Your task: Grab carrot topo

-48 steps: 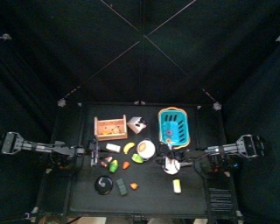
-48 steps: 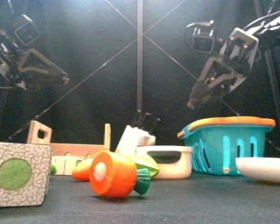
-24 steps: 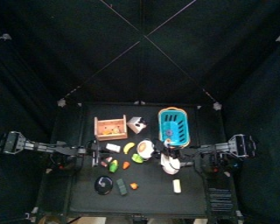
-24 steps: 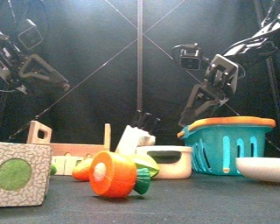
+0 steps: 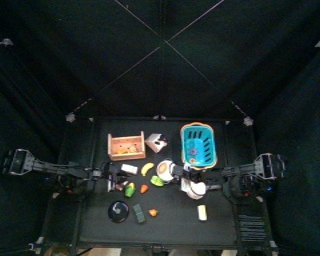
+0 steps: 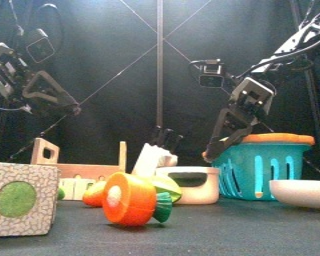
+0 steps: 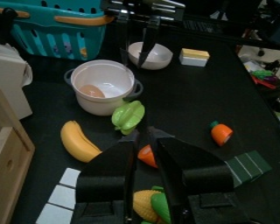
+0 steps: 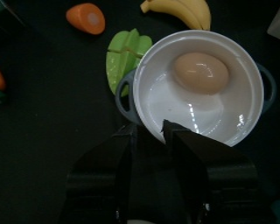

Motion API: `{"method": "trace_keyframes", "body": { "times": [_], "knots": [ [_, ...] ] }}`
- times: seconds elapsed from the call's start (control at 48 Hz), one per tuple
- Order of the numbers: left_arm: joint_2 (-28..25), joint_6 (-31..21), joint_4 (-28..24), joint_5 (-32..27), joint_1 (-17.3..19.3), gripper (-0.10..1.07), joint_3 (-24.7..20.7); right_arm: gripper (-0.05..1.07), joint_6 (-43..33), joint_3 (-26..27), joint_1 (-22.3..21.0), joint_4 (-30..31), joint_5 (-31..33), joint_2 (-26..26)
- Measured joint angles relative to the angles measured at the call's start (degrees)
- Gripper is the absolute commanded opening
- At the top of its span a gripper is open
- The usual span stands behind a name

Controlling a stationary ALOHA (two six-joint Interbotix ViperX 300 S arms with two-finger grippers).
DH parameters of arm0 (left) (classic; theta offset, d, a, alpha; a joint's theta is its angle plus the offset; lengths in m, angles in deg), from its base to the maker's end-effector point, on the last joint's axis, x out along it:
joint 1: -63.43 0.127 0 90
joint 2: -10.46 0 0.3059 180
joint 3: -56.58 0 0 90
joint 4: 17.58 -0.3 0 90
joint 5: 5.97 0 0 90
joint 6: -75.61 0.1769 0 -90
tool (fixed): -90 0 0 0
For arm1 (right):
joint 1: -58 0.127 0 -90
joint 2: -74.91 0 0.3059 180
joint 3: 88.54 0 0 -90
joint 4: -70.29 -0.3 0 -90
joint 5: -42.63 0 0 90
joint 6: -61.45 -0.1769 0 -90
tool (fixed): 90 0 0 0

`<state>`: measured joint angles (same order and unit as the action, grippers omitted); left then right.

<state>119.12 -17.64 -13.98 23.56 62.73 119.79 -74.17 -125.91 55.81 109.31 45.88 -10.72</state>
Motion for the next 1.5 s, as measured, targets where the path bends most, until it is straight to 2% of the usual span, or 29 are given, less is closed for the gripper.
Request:
{"method": "trace_keyframes", "body": {
  "times": [0.167, 0.708, 1.104, 1.5],
  "knots": [
    [-0.09, -0.09, 0.09, 0.09, 0.00, 0.62, 0.00, 0.71, -0.18, 0.18, 0.79, 3.25, 2.55, 0.44],
    [0.00, 0.00, 0.79, 0.09, -0.09, 0.62, 0.09, 0.71, -0.09, 2.90, 1.58, 5.10, 6.42, 5.80],
    [-0.09, 0.00, 0.88, 0.09, -0.09, 0.62, 0.09, 0.70, -0.18, 3.08, 1.76, 5.01, 9.05, 5.71],
    [-0.09, 0.00, 1.05, 0.09, -0.09, 0.62, 0.00, 0.70, -0.26, 3.60, 2.11, 5.01, 9.40, 2.72]
  ]
}}
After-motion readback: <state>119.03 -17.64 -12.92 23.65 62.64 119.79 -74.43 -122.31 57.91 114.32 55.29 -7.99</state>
